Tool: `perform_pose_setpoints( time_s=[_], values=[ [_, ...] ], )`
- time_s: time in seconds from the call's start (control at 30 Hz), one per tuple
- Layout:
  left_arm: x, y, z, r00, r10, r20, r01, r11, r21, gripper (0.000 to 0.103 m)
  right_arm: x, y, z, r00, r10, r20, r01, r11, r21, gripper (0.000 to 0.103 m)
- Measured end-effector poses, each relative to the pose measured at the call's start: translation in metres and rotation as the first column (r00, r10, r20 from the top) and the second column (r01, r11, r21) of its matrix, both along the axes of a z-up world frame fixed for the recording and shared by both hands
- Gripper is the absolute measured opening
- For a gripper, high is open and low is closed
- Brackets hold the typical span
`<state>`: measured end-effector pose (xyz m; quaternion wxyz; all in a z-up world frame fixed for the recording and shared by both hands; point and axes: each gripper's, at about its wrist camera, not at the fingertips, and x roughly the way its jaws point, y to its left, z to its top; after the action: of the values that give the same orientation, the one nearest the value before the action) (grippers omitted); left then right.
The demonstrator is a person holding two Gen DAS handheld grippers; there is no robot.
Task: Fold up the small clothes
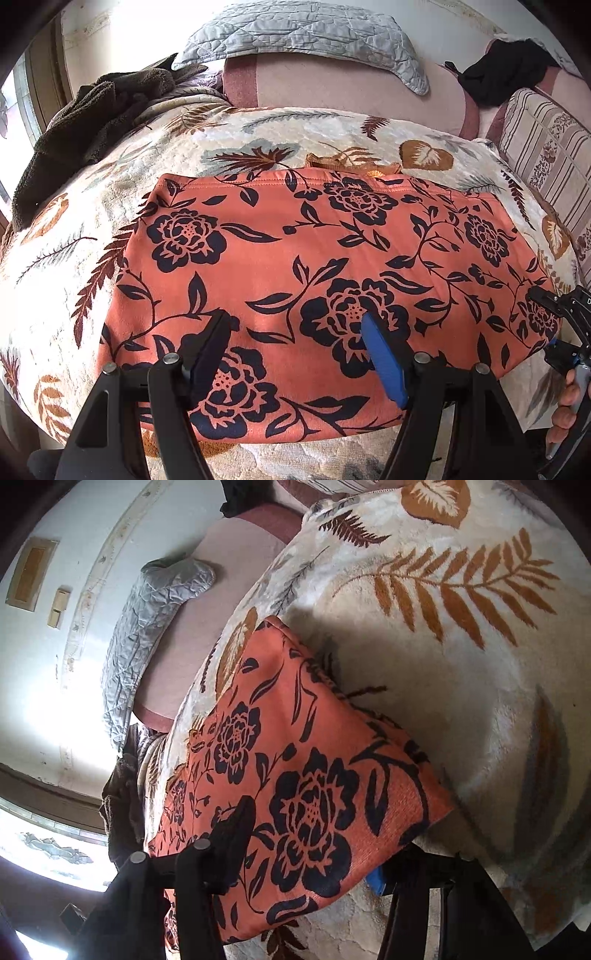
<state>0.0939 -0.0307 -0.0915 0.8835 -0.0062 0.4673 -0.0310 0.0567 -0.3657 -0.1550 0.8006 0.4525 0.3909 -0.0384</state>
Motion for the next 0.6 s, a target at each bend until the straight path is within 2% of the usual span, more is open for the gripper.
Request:
perform_pose_setpoints(
  time_s=[0.07, 0.13, 0.17, 0.2, 0.23, 0.3, 0.37, 0.43, 0.5, 0.6],
  values=[
    [0.004, -0.005, -0.009, 1.0, -0.009, -0.016, 0.009, 1.0, 0.022, 0.074, 0.001, 0.0, -0.001, 1.0, -0.002, -0.004, 0.002, 1.0, -0.007, 0.056],
    [0.011, -0.013, -0.027, 0.997, -0.028, -0.067, 0.032, 0.997, 0.069, 0.074, 0.005, 0.002, 0.001, 1.0, 0.011, -0.012, -0.012, 0.999, -0.039, 0.055],
    [0.011, -0.016, -0.029, 0.998, -0.03, -0.046, 0.034, 0.995, 0.091, 0.076, 0.008, 0.005, 0.003, 0.999, 0.02, -0.025, -0.022, 0.998, -0.066, 0.05],
    [0.01, -0.017, -0.026, 0.999, -0.03, -0.035, 0.033, 0.995, 0.096, 0.076, 0.012, 0.007, 0.004, 0.998, 0.028, -0.05, -0.033, 0.994, -0.1, 0.03],
    [0.009, -0.016, -0.022, 0.999, -0.03, -0.041, 0.033, 0.996, 0.083, 0.076, 0.015, 0.008, 0.006, 0.997, 0.045, -0.063, -0.052, 0.992, -0.117, 0.022],
    [0.005, -0.012, -0.013, 1.0, -0.024, -0.017, 0.025, 0.999, 0.043, 0.075, 0.018, 0.012, 0.011, 0.995, 0.06, -0.076, -0.072, 0.984, -0.164, 0.021],
    [0.001, -0.009, -0.012, 1.0, -0.013, 0.01, 0.013, 0.999, 0.043, 0.076, 0.02, 0.017, 0.015, 0.994, 0.068, -0.088, -0.085, 0.975, -0.205, 0.021],
    [0.008, -0.011, -0.031, 0.998, -0.027, -0.053, 0.03, 0.998, 0.056, 0.076, 0.021, 0.017, 0.013, 0.994, 0.059, -0.095, -0.077, 0.978, -0.195, 0.025],
    [0.007, -0.013, -0.029, 0.999, -0.045, -0.027, 0.047, 0.995, 0.083, 0.079, 0.02, 0.015, 0.011, 0.995, 0.037, -0.095, -0.053, 0.984, -0.171, 0.026],
    [0.004, -0.002, -0.015, 0.999, -0.031, -0.037, 0.031, 0.999, 0.006, 0.078, 0.025, 0.018, 0.011, 0.993, 0.041, -0.115, -0.063, 0.978, -0.199, 0.026]
  ],
)
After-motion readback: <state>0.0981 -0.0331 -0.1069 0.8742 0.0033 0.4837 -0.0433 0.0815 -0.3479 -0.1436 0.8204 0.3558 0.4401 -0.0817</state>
